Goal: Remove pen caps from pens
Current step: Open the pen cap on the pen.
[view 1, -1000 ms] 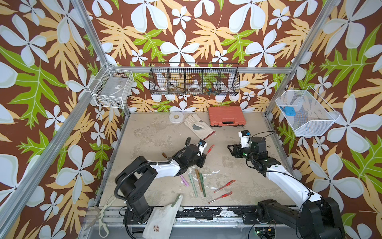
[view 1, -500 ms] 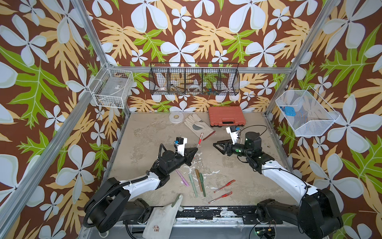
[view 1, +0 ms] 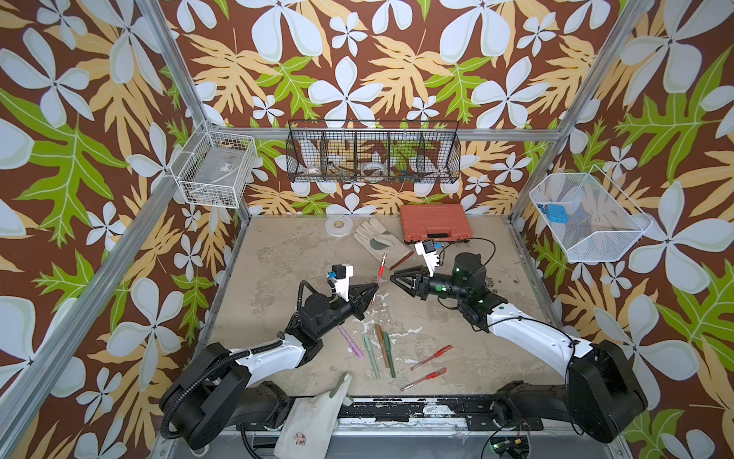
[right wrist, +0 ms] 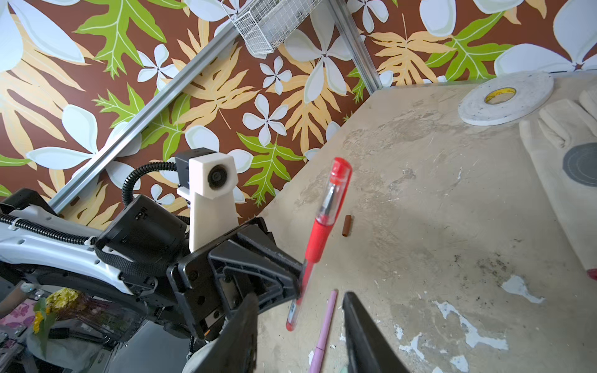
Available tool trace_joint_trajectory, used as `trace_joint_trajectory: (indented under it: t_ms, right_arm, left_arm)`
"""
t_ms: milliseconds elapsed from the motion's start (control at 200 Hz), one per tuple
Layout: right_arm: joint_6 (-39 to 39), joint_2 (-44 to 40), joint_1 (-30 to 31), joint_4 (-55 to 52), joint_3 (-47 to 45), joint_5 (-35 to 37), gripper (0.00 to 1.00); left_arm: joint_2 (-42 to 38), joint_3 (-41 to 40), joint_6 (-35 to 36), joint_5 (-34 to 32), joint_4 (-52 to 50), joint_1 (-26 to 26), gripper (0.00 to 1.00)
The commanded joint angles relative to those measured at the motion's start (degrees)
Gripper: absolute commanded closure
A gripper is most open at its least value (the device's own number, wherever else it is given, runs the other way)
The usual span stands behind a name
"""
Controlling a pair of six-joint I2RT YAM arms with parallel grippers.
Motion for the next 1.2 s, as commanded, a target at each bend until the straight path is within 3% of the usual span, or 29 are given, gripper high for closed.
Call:
trace_joint_trajectory:
  t_ms: [0, 190, 370, 601, 776, 966, 1046, 1141, 1196]
  right_arm:
    - [2.9, 1.4, 0.6, 3.7, 0.8, -0.7, 0.56]
    - [4.2, 3.4, 2.4, 2.9, 2.8, 0.6, 0.5]
    - [7.0, 5.8, 2.9, 4.7, 3.5, 0.9, 0.6]
    - [7.3, 7.1, 3.9, 5.7, 4.0, 1.4, 0.62]
    - [7.4, 8.1, 4.3, 6.4, 4.4, 1.1, 0.75]
    - [6.5, 8.4, 4.3, 6.5, 4.9, 1.0, 0.83]
    - [5.6, 8.5, 4.3, 5.3, 5.5, 1.3, 0.9]
    - [3.8, 8.5, 4.4, 3.5, 6.1, 1.4, 1.0]
    - [2.5, 8.4, 4.3, 2.1, 6.4, 1.9, 1.0]
  left_arm:
    - [0.4, 0.0, -0.4, 1.5, 3.2, 0.1, 0.99]
    - [0.5, 0.0, -0.2, 1.9, 3.7, 0.1, 0.98]
    - [0.5, -0.2, -0.2, 2.3, 4.0, 0.1, 0.98]
    - [0.6, -0.2, -0.3, 2.3, 4.2, 0.1, 0.98]
    - [0.6, -0.2, -0.1, 2.5, 4.3, 0.1, 0.98]
    - [1.0, -0.2, -0.1, 2.6, 4.4, 0.1, 0.98]
    - [1.4, -0.2, -0.2, 2.7, 4.6, 0.1, 0.93]
    - [1.5, -0.3, -0.2, 2.6, 4.6, 0.1, 0.78]
    - [1.0, -0.4, -0.2, 2.3, 4.4, 0.1, 0.7]
